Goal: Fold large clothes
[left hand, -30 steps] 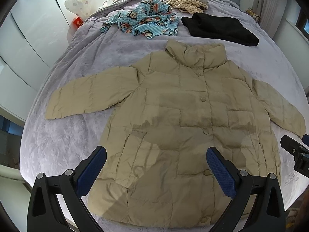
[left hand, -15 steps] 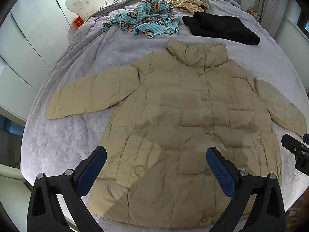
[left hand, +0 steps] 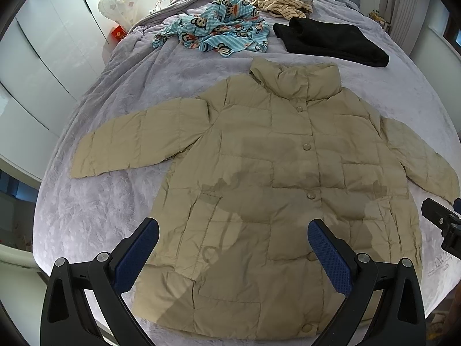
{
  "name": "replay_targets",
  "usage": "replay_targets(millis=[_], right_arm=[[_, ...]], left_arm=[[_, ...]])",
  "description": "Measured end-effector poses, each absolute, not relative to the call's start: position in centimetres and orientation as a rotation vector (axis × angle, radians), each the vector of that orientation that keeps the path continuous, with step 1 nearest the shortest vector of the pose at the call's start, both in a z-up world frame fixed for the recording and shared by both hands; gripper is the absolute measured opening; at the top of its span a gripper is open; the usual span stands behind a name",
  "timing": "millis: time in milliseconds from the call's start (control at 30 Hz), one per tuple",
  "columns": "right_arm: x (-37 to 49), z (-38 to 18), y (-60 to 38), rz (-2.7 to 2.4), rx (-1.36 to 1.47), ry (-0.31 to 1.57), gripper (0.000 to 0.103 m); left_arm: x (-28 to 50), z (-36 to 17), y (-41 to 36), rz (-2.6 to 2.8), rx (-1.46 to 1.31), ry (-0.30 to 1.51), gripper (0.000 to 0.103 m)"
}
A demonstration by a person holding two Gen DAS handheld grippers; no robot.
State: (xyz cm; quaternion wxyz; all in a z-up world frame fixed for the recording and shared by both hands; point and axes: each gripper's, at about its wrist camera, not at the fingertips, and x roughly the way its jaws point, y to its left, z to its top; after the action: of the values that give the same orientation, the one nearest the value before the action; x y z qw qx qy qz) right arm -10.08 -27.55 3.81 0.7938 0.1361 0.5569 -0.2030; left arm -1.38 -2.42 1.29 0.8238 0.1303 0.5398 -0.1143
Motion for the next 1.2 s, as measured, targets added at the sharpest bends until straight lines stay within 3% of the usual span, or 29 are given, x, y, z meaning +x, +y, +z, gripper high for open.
replay_targets(millis=[1200], right_arm=[[-9.95, 3.21, -27.73, -0.435, 0.304, 1.201, 0.103]], left_arm=[[-1.43, 1.22, -2.66, -0.224, 0.282, 1.154, 0.103]])
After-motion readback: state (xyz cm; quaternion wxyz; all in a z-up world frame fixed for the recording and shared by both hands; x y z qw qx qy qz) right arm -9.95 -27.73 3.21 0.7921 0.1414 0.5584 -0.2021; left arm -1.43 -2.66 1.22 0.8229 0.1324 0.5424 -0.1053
